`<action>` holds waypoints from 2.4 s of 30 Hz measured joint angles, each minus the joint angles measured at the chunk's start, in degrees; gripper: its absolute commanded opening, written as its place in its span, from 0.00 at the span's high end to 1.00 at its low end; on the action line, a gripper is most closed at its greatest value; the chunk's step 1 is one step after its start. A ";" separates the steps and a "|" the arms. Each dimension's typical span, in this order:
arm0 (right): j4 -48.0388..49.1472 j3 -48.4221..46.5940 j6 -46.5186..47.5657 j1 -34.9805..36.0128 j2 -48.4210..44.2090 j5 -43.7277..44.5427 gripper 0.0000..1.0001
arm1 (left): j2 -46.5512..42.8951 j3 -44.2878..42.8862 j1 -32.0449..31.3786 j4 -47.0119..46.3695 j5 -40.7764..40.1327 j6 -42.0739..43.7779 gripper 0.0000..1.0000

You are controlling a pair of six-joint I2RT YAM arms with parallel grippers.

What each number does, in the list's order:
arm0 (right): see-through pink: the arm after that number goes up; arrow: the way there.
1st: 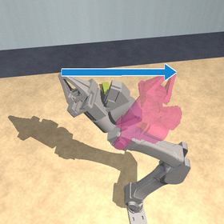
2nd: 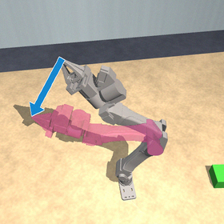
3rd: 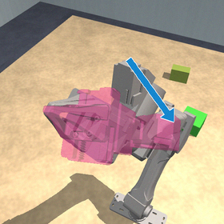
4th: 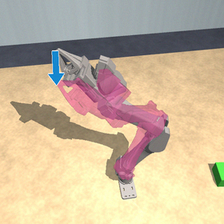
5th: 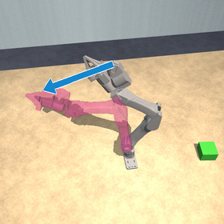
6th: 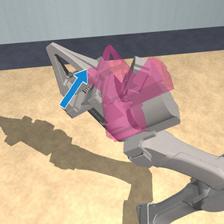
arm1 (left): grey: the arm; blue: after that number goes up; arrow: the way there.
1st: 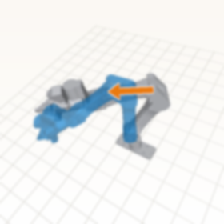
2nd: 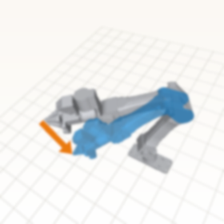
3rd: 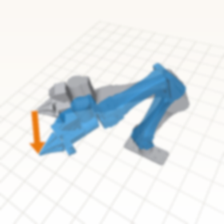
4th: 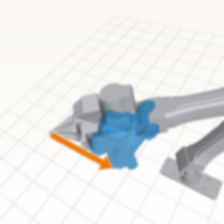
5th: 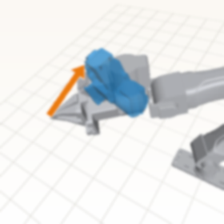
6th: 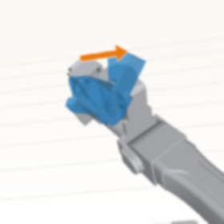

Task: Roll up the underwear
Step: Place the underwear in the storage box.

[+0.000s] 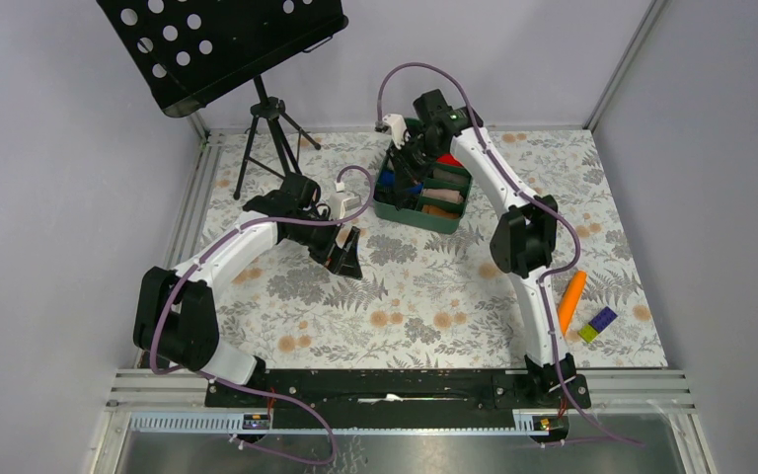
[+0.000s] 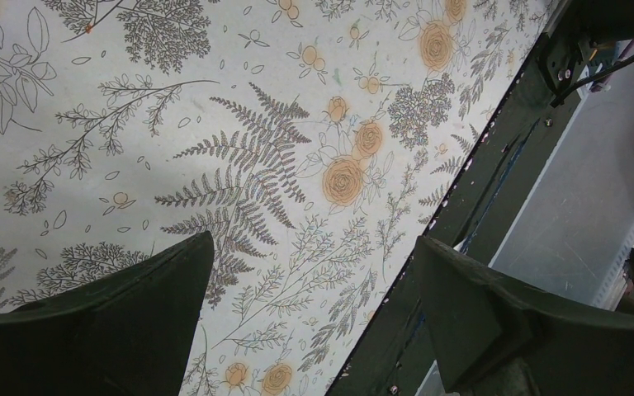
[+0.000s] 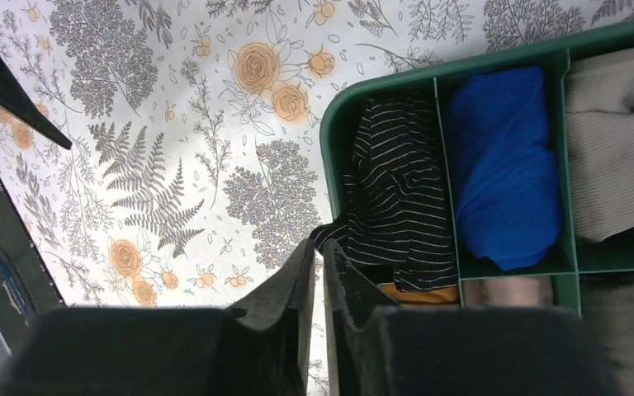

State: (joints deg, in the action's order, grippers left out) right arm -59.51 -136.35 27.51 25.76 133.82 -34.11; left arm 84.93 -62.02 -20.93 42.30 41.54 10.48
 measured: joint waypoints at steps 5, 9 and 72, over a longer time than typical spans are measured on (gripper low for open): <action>-0.15 0.00 0.13 -0.02 1.62 1.27 0.92 | 0.00 0.00 0.00 0.02 0.02 0.04 0.01; -0.35 -1.27 1.64 -0.15 6.29 3.41 0.92 | 0.00 0.00 0.00 0.04 0.02 0.07 0.01; -1.55 -2.34 -0.87 -0.85 -9.92 1.53 0.32 | 0.42 -11.63 1.90 1.05 -11.04 2.84 0.01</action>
State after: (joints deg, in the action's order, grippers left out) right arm -61.06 -138.69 26.63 24.91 123.90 -32.58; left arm 85.34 -73.65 -19.03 43.35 30.50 13.32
